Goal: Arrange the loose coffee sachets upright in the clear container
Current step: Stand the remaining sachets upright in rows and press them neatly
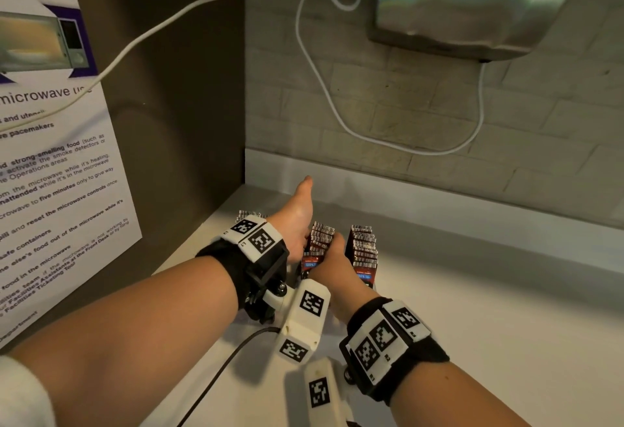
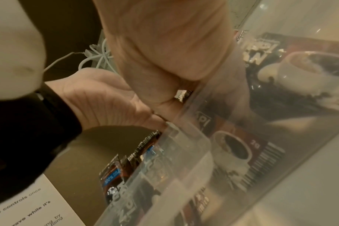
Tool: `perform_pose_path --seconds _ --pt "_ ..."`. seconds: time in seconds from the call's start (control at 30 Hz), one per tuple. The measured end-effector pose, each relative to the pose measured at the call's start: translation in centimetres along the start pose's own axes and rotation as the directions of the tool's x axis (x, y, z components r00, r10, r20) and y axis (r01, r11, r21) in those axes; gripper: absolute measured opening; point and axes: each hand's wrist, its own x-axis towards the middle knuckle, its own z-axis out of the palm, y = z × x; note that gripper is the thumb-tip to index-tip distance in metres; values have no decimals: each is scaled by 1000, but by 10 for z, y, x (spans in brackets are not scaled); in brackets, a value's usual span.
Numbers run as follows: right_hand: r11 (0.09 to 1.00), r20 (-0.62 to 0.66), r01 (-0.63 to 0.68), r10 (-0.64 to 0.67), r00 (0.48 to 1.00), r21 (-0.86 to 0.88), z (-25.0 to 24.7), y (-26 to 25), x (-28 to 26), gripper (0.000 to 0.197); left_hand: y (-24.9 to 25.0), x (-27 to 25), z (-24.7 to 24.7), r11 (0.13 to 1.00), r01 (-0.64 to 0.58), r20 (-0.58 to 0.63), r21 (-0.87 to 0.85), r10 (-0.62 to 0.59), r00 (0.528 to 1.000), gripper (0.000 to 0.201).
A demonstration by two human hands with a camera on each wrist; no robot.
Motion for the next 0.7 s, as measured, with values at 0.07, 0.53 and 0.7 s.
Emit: perform_pose_path --seconds 0.07,0.53,0.7 --pt "1000 -4 10 -10 1000 -2 -1 0 -3 94 -6 -1 2 999 -1 -3 -37 1 1000 77" --pt "990 -11 10 -8 1000 139 2 8 4 91 -39 -31 8 969 -143 -97 -202 125 987 44" --pt "981 -10 33 -32 999 189 1 10 5 87 -49 -27 3 980 -114 -3 -161 115 993 58"
